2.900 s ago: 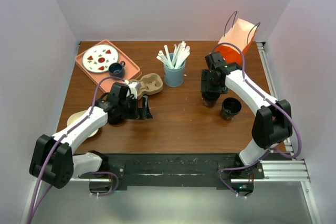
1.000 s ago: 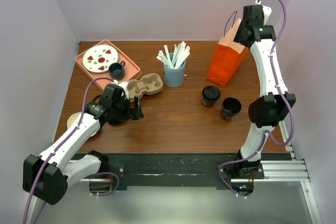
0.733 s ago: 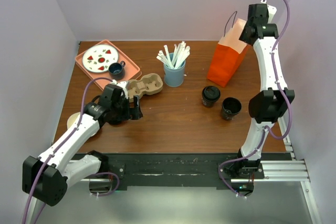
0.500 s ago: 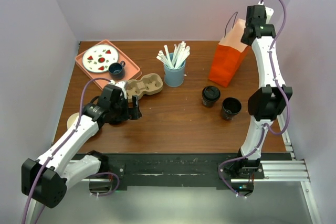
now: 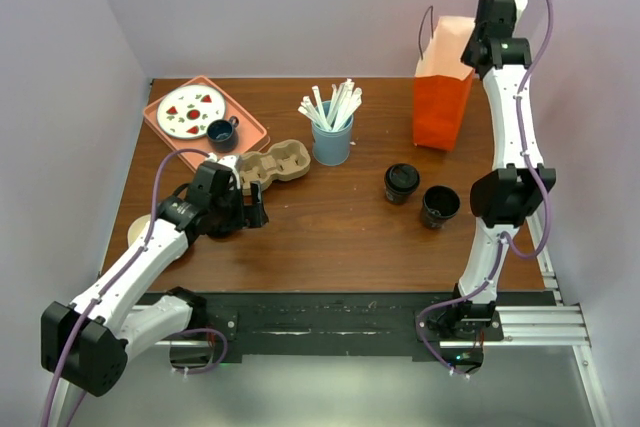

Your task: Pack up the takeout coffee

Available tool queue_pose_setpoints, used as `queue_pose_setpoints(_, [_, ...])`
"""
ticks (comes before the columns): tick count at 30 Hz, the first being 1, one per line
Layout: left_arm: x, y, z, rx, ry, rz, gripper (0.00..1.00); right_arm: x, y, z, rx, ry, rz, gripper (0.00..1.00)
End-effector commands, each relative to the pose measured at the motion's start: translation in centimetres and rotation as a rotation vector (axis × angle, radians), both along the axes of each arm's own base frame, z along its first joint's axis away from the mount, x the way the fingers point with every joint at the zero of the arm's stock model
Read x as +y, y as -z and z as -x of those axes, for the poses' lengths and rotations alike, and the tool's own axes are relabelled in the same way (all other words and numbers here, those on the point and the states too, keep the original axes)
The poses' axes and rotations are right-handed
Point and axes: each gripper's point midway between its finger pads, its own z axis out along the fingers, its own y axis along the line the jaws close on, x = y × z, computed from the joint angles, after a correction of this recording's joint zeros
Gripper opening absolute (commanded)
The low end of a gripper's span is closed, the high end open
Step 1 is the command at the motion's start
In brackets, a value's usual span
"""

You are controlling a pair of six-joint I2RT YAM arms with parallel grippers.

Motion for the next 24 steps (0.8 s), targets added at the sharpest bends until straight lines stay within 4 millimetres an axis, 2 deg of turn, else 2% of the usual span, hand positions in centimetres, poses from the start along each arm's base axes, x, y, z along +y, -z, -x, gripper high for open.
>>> queue_pose_setpoints(1, [-0.3, -1.3, -0.9, -0.036, -0.012, 0.022, 0.98, 1.1, -9.1, 0.0, -0.259, -0.057, -0.027, 0.00])
queue_pose_setpoints(3, [-0.5, -1.7, -1.0, -0.039, -0.009, 0.029, 0.98, 1.8, -11.0, 0.4, -0.311, -0.093, -0.052, 0.00])
queue_pose_setpoints(6, [-1.1, -3.6, -1.5, -0.051, -0.008, 0.062, 0.98, 2.9, -14.0, 1.4, -0.389, -0.147, -0.087, 0.00])
queue_pose_setpoints(8, [-1.4, -5.7, -2.0, -0.078, -0.020, 0.082, 0.98, 3.9, -15.2, 1.9, -0.418, -0.193, -0.111, 0.00])
queue_pose_setpoints(9, [-1.5, -6.4, -2.2, -0.082, -0.035, 0.096, 0.98, 4.8, -16.2, 2.6, -0.436, -0.241, -0.132, 0.00])
queue_pose_setpoints(10, [-1.8, -7.7, -2.4, -0.090, -0.032, 0.114, 0.98, 5.4, -16.4, 2.9, -0.439, -0.272, -0.147, 0.00])
queue_pose_setpoints(12, [-2.2, -9.0, -2.6, -0.104, -0.042, 0.144, 0.98, 6.3, -17.5, 4.4, -0.451, -0.322, -0.166, 0.00])
queue_pose_setpoints(14, [-2.5, -10.6, -2.7, -0.131, -0.039, 0.174, 0.98, 7.7, -17.8, 5.7, -0.444, -0.396, -0.196, 0.00])
queue_pose_setpoints(15, [-2.5, -11.0, -2.7, -0.140, -0.039, 0.180, 0.98, 8.4, -17.0, 6.0, -0.421, -0.432, -0.216, 0.00])
queue_pose_setpoints(16, [-2.3, -11.7, -2.8, -0.154, -0.051, 0.176, 0.98, 9.5, -18.0, 7.5, -0.436, -0.496, -0.231, 0.00])
queue_pose_setpoints(17, [-2.0, -12.0, -2.9, -0.161, -0.064, 0.169, 0.98, 10.2, -17.9, 8.0, -0.430, -0.530, -0.249, 0.00])
queue_pose_setpoints(18, [-1.7, -12.2, -2.9, -0.165, -0.076, 0.159, 0.98, 10.6, -16.9, 8.4, -0.409, -0.547, -0.265, 0.00])
queue_pose_setpoints(19, [-1.1, -12.5, -2.9, -0.177, -0.102, 0.135, 0.98, 11.0, -17.9, 9.9, -0.433, -0.569, -0.276, 0.00])
queue_pose_setpoints(20, [-0.8, -12.7, -2.9, -0.187, -0.110, 0.128, 0.98, 11.8, -18.0, 10.8, -0.433, -0.609, -0.292, 0.00])
queue_pose_setpoints(21, [-0.7, -12.8, -2.8, -0.192, -0.111, 0.124, 0.98, 12.3, -16.8, 11.0, -0.408, -0.626, -0.308, 0.00])
queue_pose_setpoints(22, [0.1, -13.1, -3.1, -0.224, -0.137, 0.097, 0.98, 13.3, -17.5, 12.5, -0.421, -0.668, -0.313, 0.00])
queue_pose_setpoints(24, [0.9, -13.5, -3.2, -0.255, -0.156, 0.072, 0.98, 14.6, -16.3, 13.7, -0.380, -0.727, -0.332, 0.00])
